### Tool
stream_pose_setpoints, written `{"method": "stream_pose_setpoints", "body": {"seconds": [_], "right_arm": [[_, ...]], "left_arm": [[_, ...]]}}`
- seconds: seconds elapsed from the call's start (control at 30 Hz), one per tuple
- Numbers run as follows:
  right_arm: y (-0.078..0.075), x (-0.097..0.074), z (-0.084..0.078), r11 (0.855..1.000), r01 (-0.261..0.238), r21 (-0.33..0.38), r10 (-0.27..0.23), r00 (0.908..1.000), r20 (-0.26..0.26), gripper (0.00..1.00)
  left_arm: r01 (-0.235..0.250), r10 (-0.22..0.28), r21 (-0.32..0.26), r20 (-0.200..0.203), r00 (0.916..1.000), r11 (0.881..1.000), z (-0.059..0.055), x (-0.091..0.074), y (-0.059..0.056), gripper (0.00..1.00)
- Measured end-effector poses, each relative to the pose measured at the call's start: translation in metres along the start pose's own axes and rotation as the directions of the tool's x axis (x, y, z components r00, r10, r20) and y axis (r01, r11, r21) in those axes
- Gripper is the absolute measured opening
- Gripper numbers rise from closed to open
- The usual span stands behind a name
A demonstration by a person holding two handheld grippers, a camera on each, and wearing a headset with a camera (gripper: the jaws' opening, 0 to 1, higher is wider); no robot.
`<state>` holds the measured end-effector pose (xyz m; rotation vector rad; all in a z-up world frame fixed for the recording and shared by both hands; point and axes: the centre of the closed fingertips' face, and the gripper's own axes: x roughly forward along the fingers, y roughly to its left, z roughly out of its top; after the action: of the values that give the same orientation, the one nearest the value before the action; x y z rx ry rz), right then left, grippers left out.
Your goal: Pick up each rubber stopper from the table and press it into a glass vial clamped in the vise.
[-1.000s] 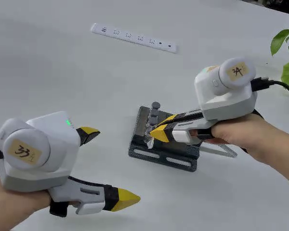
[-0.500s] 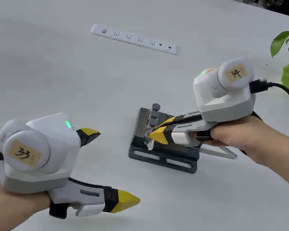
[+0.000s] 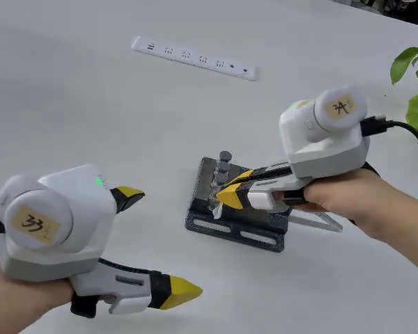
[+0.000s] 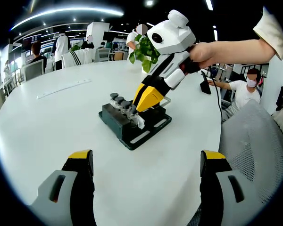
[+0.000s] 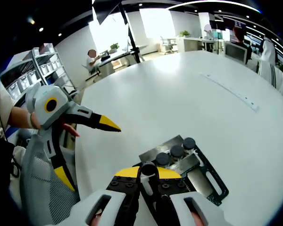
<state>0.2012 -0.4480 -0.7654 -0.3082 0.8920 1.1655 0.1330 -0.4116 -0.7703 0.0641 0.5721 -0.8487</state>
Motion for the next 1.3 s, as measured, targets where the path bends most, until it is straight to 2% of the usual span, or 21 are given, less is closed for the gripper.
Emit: {"method": "stream_pose_setpoints", "body": {"seconds": [0.07, 0.27, 0.33, 0.37, 0.43, 0.47, 0.57, 0.6, 0.67, 0.77, 0.83, 0.9, 0.97, 1.0, 1.03, 1.13, 1.17, 1.2, 1.23, 1.27, 1.3], "right_arm": [[-0.001, -0.002, 0.001, 1.0, 0.01, -0.019, -0.01, 0.9999, -0.005, 0.07], [0.001, -0.01, 0.002, 0.995, -0.008, -0.098, 0.004, 0.9992, -0.04, 0.07], [-0.001, -0.014, 0.003, 0.986, -0.001, -0.164, -0.01, 0.9981, -0.061, 0.07], [0.003, -0.017, 0.004, 0.975, -0.019, -0.221, 0.001, 0.9965, -0.083, 0.07], [0.005, -0.02, 0.004, 0.958, -0.032, -0.283, 0.001, 0.994, -0.109, 0.07], [0.007, -0.022, 0.006, 0.939, -0.044, -0.341, 0.0, 0.9917, -0.129, 0.07], [0.006, -0.023, 0.007, 0.894, -0.082, -0.441, 0.007, 0.9856, -0.169, 0.07], [0.007, -0.023, 0.008, 0.884, -0.09, -0.459, 0.008, 0.984, -0.178, 0.07], [0.011, -0.023, 0.01, 0.851, -0.13, -0.509, 0.029, 0.9788, -0.203, 0.07], [0.009, -0.022, 0.013, 0.801, -0.169, -0.574, 0.035, 0.9706, -0.238, 0.07], [0.014, -0.022, 0.012, 0.753, -0.226, -0.617, 0.061, 0.9591, -0.277, 0.06], [0.013, -0.021, 0.013, 0.707, -0.257, -0.659, 0.055, 0.9489, -0.311, 0.06], [0.012, -0.02, 0.015, 0.652, -0.291, -0.7, 0.058, 0.94, -0.336, 0.06], [0.012, -0.019, 0.014, 0.638, -0.303, -0.708, 0.057, 0.9351, -0.35, 0.06], [0.011, -0.019, 0.015, 0.604, -0.318, -0.731, 0.049, 0.9302, -0.364, 0.06], [0.008, -0.016, 0.017, 0.543, -0.34, -0.768, 0.034, 0.9226, -0.384, 0.06], [0.009, -0.016, 0.017, 0.518, -0.353, -0.779, 0.033, 0.9186, -0.394, 0.06], [0.01, -0.016, 0.015, 0.497, -0.375, -0.783, 0.039, 0.9105, -0.412, 0.06], [0.011, -0.015, 0.016, 0.484, -0.378, -0.789, 0.038, 0.9102, -0.412, 0.06], [0.012, -0.014, 0.015, 0.456, -0.389, -0.8, 0.035, 0.9065, -0.421, 0.06], [0.013, -0.014, 0.012, 0.434, -0.41, -0.802, 0.031, 0.8966, -0.442, 0.06]], "left_arm": [[-0.002, 0.002, 0.002, -0.002, 1.0, 1.0, 0.0, 0.0, 0.0, 0.93], [-0.003, 0.003, 0.004, 0.002, 1.0, 1.0, 0.002, -0.001, 0.001, 0.93], [-0.005, 0.005, 0.002, 0.006, 1.0, 1.0, 0.003, -0.001, 0.001, 0.93], [-0.006, 0.006, 0.004, 0.006, 1.0, 1.0, 0.003, -0.001, 0.001, 0.93], [-0.006, 0.006, 0.003, 0.008, 1.0, 1.0, 0.003, -0.001, 0.001, 0.93], [-0.006, 0.006, 0.004, 0.009, 0.9999, 1.0, 0.003, -0.001, 0.002, 0.93], [-0.007, 0.007, 0.004, 0.01, 0.9999, 1.0, 0.003, -0.001, 0.002, 0.93], [-0.008, 0.008, 0.003, 0.01, 0.9999, 1.0, 0.003, -0.001, 0.002, 0.93], [-0.008, 0.008, 0.002, 0.009, 0.9999, 1.0, 0.002, -0.001, 0.002, 0.93], [-0.009, 0.009, 0.001, 0.008, 0.9999, 1.0, 0.001, -0.001, 0.003, 0.93], [-0.011, 0.011, 0.001, 0.008, 0.9999, 1.0, 0.001, -0.002, 0.003, 0.93], [-0.014, 0.014, 0.0, 0.007, 0.9999, 1.0, 0.0, -0.002, 0.004, 0.93], [-0.015, 0.015, -0.002, 0.007, 0.9999, 1.0, 0.0, -0.003, 0.005, 0.93], [-0.016, 0.016, -0.002, 0.006, 0.9999, 1.0, -0.001, -0.003, 0.005, 0.93], [-0.017, 0.017, -0.001, 0.006, 0.9998, 1.0, -0.001, -0.003, 0.005, 0.93], [-0.019, 0.019, -0.005, 0.005, 0.9998, 1.0, -0.001, -0.003, 0.005, 0.93], [-0.02, 0.02, -0.005, 0.005, 0.9998, 1.0, -0.001, -0.004, 0.005, 0.93], [-0.02, 0.02, -0.005, 0.004, 0.9998, 1.0, -0.002, -0.004, 0.005, 0.93], [-0.02, 0.02, -0.006, 0.004, 0.9998, 1.0, -0.002, -0.004, 0.005, 0.93], [-0.021, 0.021, -0.006, 0.004, 0.9998, 1.0, -0.002, -0.004, 0.005, 0.93], [-0.022, 0.022, -0.006, 0.005, 0.9998, 1.0, -0.002, -0.004, 0.005, 0.93]]}}
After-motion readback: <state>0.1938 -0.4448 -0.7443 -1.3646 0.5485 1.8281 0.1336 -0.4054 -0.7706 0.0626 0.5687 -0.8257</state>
